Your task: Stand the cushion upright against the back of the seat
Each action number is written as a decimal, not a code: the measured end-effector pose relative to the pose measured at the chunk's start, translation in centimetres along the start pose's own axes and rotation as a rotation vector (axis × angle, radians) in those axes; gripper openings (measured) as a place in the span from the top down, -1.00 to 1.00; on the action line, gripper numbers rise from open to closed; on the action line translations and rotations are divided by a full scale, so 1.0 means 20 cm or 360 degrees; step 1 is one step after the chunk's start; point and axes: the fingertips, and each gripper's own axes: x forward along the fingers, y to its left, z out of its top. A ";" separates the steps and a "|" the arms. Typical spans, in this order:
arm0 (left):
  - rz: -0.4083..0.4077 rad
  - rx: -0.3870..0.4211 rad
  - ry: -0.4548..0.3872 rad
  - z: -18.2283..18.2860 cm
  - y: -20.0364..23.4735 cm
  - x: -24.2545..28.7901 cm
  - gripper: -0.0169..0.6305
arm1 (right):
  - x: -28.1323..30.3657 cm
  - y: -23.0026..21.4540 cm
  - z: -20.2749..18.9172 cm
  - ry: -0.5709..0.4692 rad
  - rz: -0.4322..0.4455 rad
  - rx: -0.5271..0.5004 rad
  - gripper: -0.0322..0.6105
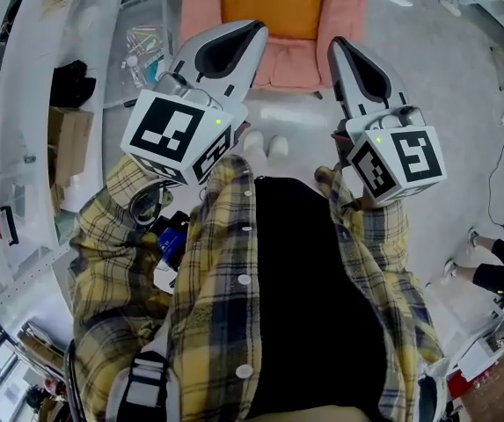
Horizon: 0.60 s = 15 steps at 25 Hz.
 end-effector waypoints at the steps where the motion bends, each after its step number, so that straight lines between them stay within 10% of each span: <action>1: -0.0006 0.0001 -0.0002 0.00 0.00 0.00 0.93 | 0.00 0.00 -0.01 0.0001 -0.0001 -0.0001 0.85; 15: 0.0012 -0.0036 -0.0027 0.00 0.03 -0.03 0.93 | 0.04 0.05 -0.05 0.0019 0.0012 0.0020 0.85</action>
